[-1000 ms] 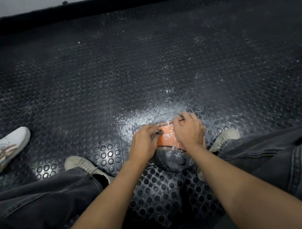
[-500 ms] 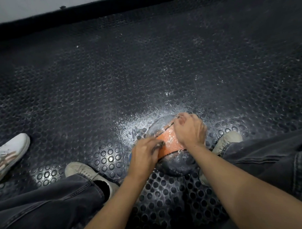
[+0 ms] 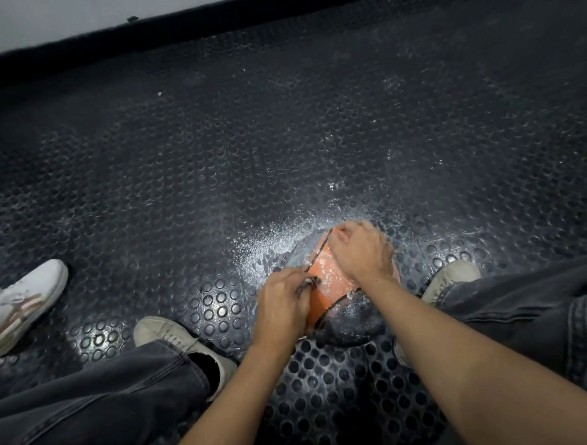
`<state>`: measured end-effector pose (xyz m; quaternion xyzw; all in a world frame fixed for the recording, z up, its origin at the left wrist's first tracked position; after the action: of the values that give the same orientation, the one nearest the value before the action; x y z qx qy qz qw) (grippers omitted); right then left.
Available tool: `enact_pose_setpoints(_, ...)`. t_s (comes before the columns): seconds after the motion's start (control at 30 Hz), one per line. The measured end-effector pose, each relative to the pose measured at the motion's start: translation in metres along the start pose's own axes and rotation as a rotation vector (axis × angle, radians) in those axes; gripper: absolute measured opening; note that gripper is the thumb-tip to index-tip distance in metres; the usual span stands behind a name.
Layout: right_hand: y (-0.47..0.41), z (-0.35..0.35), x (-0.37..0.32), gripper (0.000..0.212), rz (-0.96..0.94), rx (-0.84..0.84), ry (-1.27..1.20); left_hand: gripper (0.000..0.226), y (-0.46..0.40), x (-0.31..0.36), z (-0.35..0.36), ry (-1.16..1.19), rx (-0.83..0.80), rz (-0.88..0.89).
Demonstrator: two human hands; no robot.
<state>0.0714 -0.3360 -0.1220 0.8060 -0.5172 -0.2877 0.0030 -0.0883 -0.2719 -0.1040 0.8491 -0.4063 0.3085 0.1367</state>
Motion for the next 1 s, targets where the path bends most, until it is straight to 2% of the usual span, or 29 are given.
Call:
enact_pose_setpoints(0.13,-0.005,0.002,0.001,0.034,-0.031,-0.038,-0.061,0.013,-0.031,0.008,-0.004,-0.016,0.003,-0.085)
enact_pose_setpoints(0.33,0.001,0.001,0.005,0.040,-0.062,-0.019,-0.067,0.021,0.022,-0.001,0.003,0.014,0.047,0.032)
enact_pose_setpoints(0.4,-0.002,0.001,0.004,0.039,-0.045,-0.031,-0.075,0.016,0.013,0.004,0.003,0.041,0.035,0.048)
enact_pose_setpoints(0.47,-0.004,0.003,0.003,0.039,-0.026,-0.021,-0.078,0.009,-0.008,0.004,0.000,0.059,0.059,-0.016)
enact_pose_setpoints(0.53,-0.004,0.007,0.002,0.039,0.007,0.010,-0.076,0.012,-0.013,-0.001,-0.001,0.053,0.083,-0.047)
enact_pose_setpoints(0.63,-0.007,0.007,0.002,0.039,0.075,0.037,-0.101,0.016,0.015,-0.005,0.003,0.027,0.083,0.010)
enact_pose_setpoints(0.73,-0.011,0.004,0.002,0.040,0.065,0.009,-0.102,0.017,0.020,-0.005,0.004,0.003,0.055,0.069)
enact_pose_setpoints(0.87,-0.009,0.005,-0.001,0.041,0.059,0.012,-0.090,0.008,-0.019,-0.004,-0.002,0.043,0.113,-0.065)
enact_pose_setpoints(1.0,-0.011,0.003,0.006,0.037,0.098,0.026,-0.135,0.017,0.016,-0.006,0.004,0.020,0.053,0.049)
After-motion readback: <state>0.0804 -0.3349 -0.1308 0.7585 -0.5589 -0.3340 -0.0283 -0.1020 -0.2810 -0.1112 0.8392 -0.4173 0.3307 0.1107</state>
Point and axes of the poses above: each hand's wrist, its own y-axis away from the middle knuckle, its own z-axis out of the palm, x = y × z, the point moved 2 cm from there along -y, towards the middle knuckle, and after that the axes turned 1 degree about y, right-handed, at the moved point
